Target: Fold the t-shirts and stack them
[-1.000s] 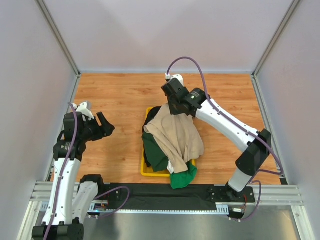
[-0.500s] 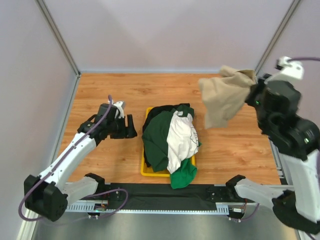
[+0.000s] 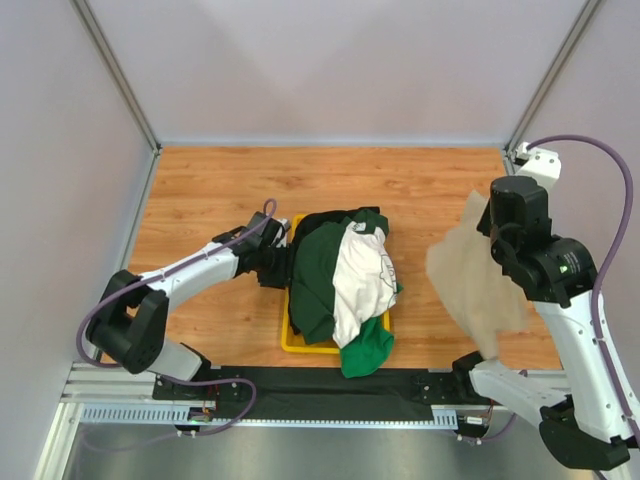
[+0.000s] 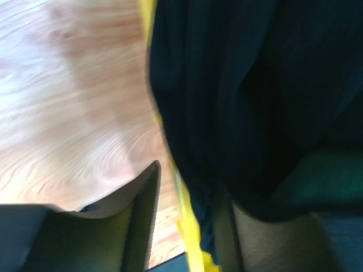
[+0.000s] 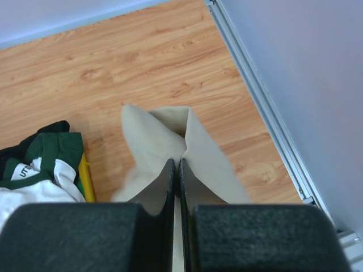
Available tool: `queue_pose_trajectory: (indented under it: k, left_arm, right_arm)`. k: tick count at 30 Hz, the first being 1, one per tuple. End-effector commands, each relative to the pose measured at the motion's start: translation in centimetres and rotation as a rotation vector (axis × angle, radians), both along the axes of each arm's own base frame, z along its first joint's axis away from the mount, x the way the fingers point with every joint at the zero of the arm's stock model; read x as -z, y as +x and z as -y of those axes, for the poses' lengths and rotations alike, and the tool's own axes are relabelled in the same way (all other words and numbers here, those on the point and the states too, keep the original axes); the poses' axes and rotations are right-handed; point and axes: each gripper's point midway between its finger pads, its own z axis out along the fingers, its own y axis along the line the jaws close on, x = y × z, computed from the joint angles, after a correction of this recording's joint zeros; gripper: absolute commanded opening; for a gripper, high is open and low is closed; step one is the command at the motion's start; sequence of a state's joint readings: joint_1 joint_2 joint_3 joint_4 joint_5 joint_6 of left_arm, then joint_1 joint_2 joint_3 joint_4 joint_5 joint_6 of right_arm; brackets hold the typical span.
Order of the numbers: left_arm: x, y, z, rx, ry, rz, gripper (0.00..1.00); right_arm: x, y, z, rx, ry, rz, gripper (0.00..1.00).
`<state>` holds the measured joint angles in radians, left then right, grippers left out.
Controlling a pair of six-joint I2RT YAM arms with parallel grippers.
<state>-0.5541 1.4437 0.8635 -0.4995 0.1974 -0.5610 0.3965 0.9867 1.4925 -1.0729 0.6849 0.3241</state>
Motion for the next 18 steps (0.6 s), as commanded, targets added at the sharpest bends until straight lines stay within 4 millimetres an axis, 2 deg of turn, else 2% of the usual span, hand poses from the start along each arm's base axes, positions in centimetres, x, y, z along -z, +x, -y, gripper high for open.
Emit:
queue_pose_trajectory:
  k: [1,3,4,5,6,7,8,9,10,11,12,14,15,17,18]
  left_arm:
    - [0.6,1.4,1.1,-0.014,-0.007,0.005,0.44]
    - [0.7,2.2,1.6,-0.012,-0.009,0.006,0.36]
    - [1.5,2.4,1.7,-0.006,0.01,-0.014,0.3]
    - [1.4,3.3,1.6,-0.017,0.035,0.006,0.19]
    - [2.1,3.2,0.7,-0.029,0.095,-0.023,0.15]
    - [1.4,4.4,0.6,-0.031,0.124,0.011,0.07]
    - [1.3,4.9,-0.1,-0.035,0.165,0.022,0.05]
    - [1.5,5.6,-2.0,-0.038,0.262,0.035,0.04]
    - [0.5,6.9,-2.6,-0.047,0.29,0.068,0.03]
    - [0.2,7.9,-4.2,-0.076,0.346,0.088,0.03]
    - [0.2,8.5,-6.5,-0.108,0.39,0.063,0.03]
    - [-0.6,10.1,-8.3,-0.163,0.376,0.056,0.03]
    - [-0.4,11.1,-10.5,-0.205,0.396,0.042,0.03]
    - [-2.0,13.8,-12.8,-0.253,0.441,0.085,0.02]
    - [-1.5,14.4,-15.4,-0.256,0.502,0.053,0.02]
  right_arm:
    - [-1.7,-0.3,0.0,-0.013,0.06,0.096,0.0]
    - [-1.0,-0.2,-0.2,-0.023,0.067,0.083,0.0]
    - [-0.9,-0.3,-0.2,-0.025,0.073,0.085,0.0]
    - [-0.6,-0.2,-0.5,-0.034,0.085,0.082,0.0]
    - [-0.2,-0.2,-0.6,-0.038,0.088,0.073,0.0]
    - [0.0,-0.2,-0.8,-0.05,0.098,0.07,0.0]
    - [0.2,-0.1,-1.0,-0.057,0.104,0.066,0.0]
    - [0.7,-0.1,-1.2,-0.058,0.112,0.057,0.0]
    - [0.8,-0.2,-1.4,-0.07,0.121,0.055,0.0]
    - [1.1,-0.2,-1.5,-0.074,0.123,0.05,0.0]
    - [1.4,-0.2,-1.5,-0.074,0.125,0.046,0.0]
    - [2.2,-0.3,-1.6,-0.078,0.13,0.039,0.0]
    - [2.2,-0.4,-1.7,-0.08,0.138,0.049,0.0]
    - [3.2,-0.4,-2.0,-0.093,0.149,0.031,0.0]
    - [3.4,-0.3,-2.3,-0.101,0.156,0.029,0.0]
